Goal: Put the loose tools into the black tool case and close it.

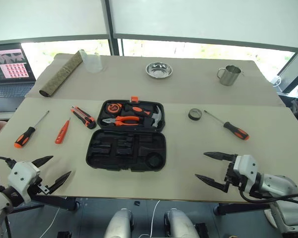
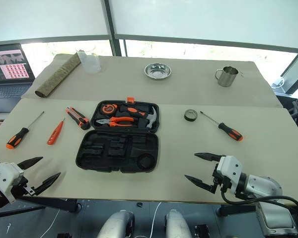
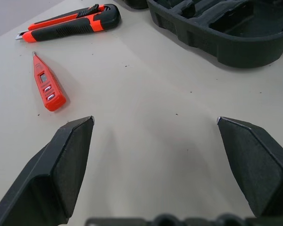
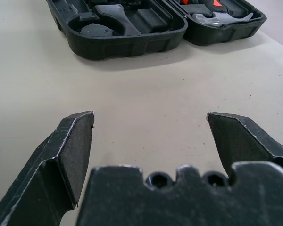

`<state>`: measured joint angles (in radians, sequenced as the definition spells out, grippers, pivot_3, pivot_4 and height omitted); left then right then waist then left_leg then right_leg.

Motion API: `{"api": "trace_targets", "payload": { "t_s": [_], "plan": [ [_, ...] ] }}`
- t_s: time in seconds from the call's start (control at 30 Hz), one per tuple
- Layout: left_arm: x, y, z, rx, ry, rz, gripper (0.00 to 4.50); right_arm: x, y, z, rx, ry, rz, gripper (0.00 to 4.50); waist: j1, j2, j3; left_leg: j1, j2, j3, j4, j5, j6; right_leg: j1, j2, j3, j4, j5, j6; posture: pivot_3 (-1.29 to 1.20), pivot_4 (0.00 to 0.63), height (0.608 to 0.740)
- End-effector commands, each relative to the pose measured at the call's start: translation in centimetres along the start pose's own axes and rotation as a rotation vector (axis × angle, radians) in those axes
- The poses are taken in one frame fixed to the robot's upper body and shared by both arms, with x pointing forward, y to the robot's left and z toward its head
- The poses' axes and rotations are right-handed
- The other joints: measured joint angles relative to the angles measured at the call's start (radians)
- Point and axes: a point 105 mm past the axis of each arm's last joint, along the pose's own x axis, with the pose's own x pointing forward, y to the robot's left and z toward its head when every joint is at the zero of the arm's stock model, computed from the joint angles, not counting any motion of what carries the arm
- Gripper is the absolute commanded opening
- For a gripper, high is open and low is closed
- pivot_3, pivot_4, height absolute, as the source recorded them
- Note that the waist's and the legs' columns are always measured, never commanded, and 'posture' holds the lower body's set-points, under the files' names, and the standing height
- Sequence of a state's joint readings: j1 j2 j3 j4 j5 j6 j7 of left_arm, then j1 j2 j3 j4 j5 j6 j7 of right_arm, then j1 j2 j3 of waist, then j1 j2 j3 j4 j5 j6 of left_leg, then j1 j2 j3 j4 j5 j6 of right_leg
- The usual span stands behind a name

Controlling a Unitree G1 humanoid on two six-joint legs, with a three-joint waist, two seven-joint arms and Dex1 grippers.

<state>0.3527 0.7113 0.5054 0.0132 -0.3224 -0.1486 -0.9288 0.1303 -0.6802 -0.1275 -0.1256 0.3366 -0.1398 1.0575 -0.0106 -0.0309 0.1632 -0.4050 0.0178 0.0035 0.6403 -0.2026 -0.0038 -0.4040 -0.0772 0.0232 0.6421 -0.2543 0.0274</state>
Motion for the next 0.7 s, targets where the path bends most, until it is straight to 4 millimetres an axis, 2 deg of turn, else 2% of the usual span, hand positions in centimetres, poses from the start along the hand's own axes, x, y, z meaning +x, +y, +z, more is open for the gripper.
{"api": "trace_targets", "payload": {
  "t_s": [0.03, 0.1, 0.2, 0.27, 0.33, 0.43, 0.53, 0.63, 0.7],
  "plan": [
    [-1.5, 2.0, 0.0, -0.129, -0.049, 0.164, 4.50, 1.6, -0.2, 2.9, -0.026, -0.179, -0.004, 4.43, 0.000, 0.000, 0.000, 0.000, 0.000, 0.000, 0.000, 0.000, 0.000, 0.000, 0.000, 0.000, 0.000, 0.000, 0.000, 0.00, 0.150, 0.740],
    [-4.4, 3.5, -2.1, -0.333, -0.049, 0.357, 4.50, 3.7, 0.1, 6.5, -0.015, -0.374, 0.011, 4.43, -0.013, -0.002, 0.000, 0.001, 0.002, -0.001, 0.000, 0.000, 0.000, 0.000, 0.001, 0.000, 0.000, 0.000, 0.000, 0.00, 0.150, 0.740],
    [-7.4, 3.7, -4.5, -0.450, 0.011, 0.501, 4.50, 4.9, 0.4, 9.6, -0.007, -0.530, 0.029, 4.43, -0.030, -0.002, 0.000, 0.002, 0.011, -0.004, 0.000, -0.002, -0.001, -0.001, 0.006, 0.001, 0.001, 0.000, 0.000, 0.00, 0.150, 0.740],
    [-9.2, 3.6, -5.7, -0.534, 0.046, 0.578, 4.50, 5.1, 0.6, 11.3, -0.034, -0.626, 0.029, 4.43, -0.028, -0.003, 0.000, 0.002, 0.011, -0.004, 0.000, -0.002, -0.002, -0.001, 0.008, 0.001, 0.001, 0.000, 0.000, 0.00, 0.150, 0.740],
    [-10.2, 3.7, -5.8, -0.607, 0.033, 0.615, 4.50, 5.3, 1.0, 12.0, -0.070, -0.661, 0.043, 4.43, -0.020, -0.005, -0.001, 0.003, 0.011, -0.004, 0.000, -0.003, -0.004, 0.000, 0.007, 0.001, 0.001, 0.002, -0.004, 0.00, 0.150, 0.740],
    [-10.1, 3.7, -5.1, -0.717, 0.017, 0.594, 4.50, 5.6, 1.5, 12.7, -0.083, -0.683, 0.044, 4.43, 0.002, -0.008, -0.003, 0.003, 0.010, -0.003, 0.002, -0.003, -0.004, 0.000, 0.006, -0.001, 0.001, 0.002, -0.005, 0.00, 0.150, 0.740],
    [-9.2, 7.0, -2.9, -0.733, -0.052, 0.645, 4.50, 5.8, 1.5, 12.8, -0.067, -0.677, 0.029, 4.43, 0.015, -0.009, -0.004, 0.005, 0.014, 0.000, 0.003, -0.003, -0.004, 0.000, 0.003, -0.007, 0.001, 0.001, -0.005, 0.00, 0.150, 0.740],
    [-6.7, 9.5, -1.2, -0.758, -0.011, 0.596, 4.50, 5.9, 1.5, 12.6, -0.055, -0.660, 0.014, 4.43, 0.027, -0.015, -0.007, 0.005, 0.016, 0.001, 0.003, -0.002, -0.005, 0.000, 0.004, -0.012, 0.003, -0.001, -0.006, 0.00, 0.150, 0.740],
    [-4.6, 11.1, -0.8, -0.741, 0.077, 0.577, 4.50, 6.0, 1.7, 12.4, -0.050, -0.648, 0.023, 4.43, 0.025, -0.017, -0.009, 0.005, 0.016, 0.003, 0.003, -0.002, -0.005, 0.001, 0.004, -0.013, 0.004, 0.001, -0.012, 0.00, 0.150, 0.740]
  ]
}}
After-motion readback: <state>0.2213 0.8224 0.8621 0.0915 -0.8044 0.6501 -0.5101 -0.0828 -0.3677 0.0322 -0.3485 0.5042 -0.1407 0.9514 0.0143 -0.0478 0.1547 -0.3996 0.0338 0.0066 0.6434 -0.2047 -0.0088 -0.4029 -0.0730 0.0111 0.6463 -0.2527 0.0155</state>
